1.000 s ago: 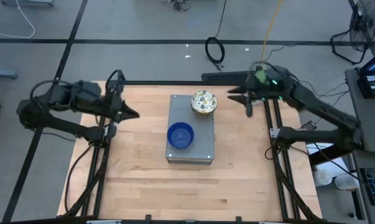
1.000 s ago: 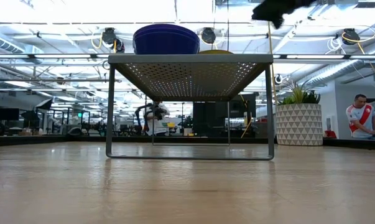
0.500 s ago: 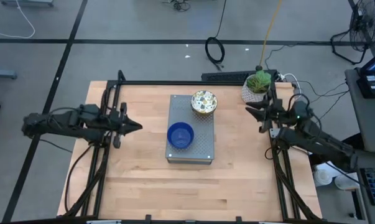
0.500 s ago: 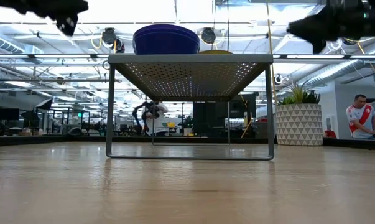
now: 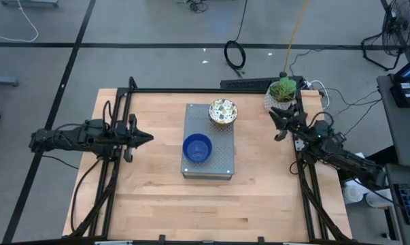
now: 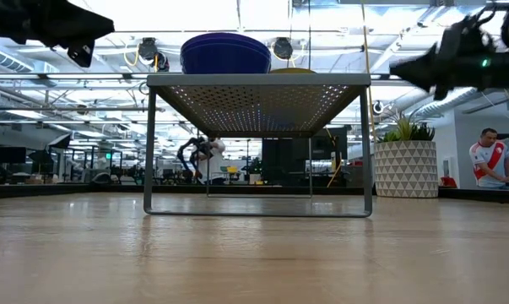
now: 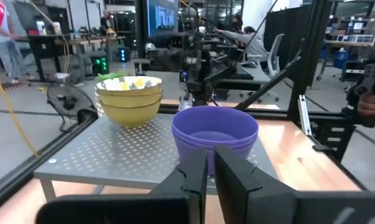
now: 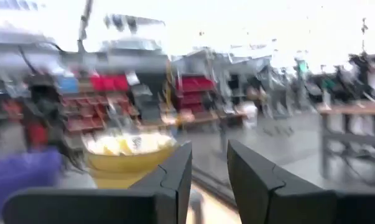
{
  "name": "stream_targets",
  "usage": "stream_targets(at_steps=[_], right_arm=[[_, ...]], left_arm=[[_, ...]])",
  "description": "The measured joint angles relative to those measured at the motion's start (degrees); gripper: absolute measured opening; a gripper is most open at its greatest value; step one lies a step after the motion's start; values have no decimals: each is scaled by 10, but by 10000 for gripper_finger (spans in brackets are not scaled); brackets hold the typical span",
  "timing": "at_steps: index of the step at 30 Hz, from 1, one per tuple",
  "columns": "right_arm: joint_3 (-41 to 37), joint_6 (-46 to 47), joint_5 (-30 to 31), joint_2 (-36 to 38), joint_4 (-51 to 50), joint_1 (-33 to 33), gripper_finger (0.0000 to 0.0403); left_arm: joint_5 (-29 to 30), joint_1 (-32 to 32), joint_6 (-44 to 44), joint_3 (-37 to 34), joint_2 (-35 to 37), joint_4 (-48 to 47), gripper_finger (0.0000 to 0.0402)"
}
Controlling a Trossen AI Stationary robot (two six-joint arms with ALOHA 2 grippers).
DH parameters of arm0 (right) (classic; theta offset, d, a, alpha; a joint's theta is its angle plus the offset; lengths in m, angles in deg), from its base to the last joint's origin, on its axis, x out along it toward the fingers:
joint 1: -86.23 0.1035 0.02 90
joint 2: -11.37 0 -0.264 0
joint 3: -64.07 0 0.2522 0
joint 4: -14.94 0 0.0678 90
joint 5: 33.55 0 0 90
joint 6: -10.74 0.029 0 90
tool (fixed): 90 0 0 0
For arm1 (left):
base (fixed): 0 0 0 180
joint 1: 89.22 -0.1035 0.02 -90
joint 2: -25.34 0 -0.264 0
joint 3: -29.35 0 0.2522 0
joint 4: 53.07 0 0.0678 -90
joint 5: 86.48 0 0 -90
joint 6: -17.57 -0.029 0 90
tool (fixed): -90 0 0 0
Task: Pick & Place Mini bowls
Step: Return to Home Position
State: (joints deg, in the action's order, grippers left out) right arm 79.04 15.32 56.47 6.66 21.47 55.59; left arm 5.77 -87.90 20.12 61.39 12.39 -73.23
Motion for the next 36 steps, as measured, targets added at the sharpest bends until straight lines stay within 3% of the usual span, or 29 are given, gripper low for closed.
stream_targets(at_steps=[7,14,36], right_arm=[[-2,-18,16,-5,-79,0,89],[-3,89,15,-6,-98,0,89],[-4,123,15,-5,-94,0,89]], left_arm=[[15,0,-24,-23,7,-28,31],[108,0,-3,-73,6,21,31],[113,0,-22,-85,6,5,31]])
